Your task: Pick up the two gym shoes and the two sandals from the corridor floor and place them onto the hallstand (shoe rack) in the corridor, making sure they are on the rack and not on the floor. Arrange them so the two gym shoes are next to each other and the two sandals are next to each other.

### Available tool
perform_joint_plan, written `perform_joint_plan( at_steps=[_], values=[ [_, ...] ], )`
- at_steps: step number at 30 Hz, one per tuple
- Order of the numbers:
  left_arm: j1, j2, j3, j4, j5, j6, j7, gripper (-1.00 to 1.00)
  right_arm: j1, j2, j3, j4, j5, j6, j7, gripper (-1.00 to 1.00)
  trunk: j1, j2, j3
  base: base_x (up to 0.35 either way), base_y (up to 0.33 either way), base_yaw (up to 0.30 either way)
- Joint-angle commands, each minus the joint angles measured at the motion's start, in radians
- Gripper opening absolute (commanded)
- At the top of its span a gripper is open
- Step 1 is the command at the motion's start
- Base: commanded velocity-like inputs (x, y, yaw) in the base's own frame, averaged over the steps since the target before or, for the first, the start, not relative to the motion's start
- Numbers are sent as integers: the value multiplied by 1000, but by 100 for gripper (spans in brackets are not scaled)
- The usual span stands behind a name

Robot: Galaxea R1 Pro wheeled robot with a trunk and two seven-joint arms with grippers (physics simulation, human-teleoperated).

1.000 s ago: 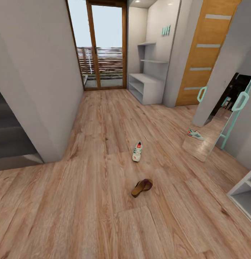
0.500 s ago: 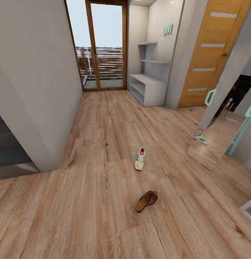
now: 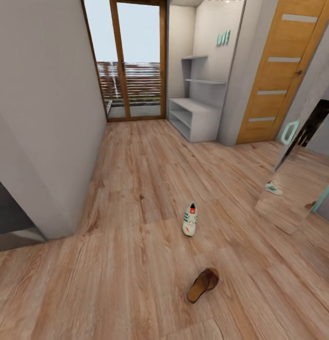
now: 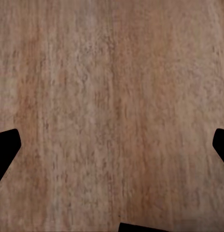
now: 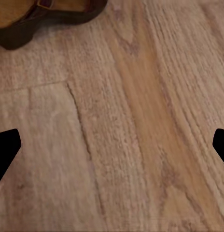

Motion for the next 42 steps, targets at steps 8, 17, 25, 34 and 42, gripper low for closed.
perform_joint_plan(
  at_steps=[8,17,25,34,42],
  values=[
    [-1,0,1,1,2,-3,-1,100,0,0,-3,2,1,-3,-1,100,0,0,6,272,235,-239],
    [0,0,1,1,2,-4,-1,100,0,0,-3,2,1,-3,-2,100,0,0,13,142,279,-268],
    [0,0,0,1,2,-4,-1,100,0,0,-3,2,1,-3,-2,100,0,0,18,27,301,-260],
    [0,0,0,1,2,-4,-1,100,0,0,-2,1,0,-3,-2,100,0,0,19,4,305,-81],
    [0,0,2,1,2,-3,-1,100,0,0,-1,-1,0,-3,-2,100,0,0,19,42,305,-9]
  ],
)
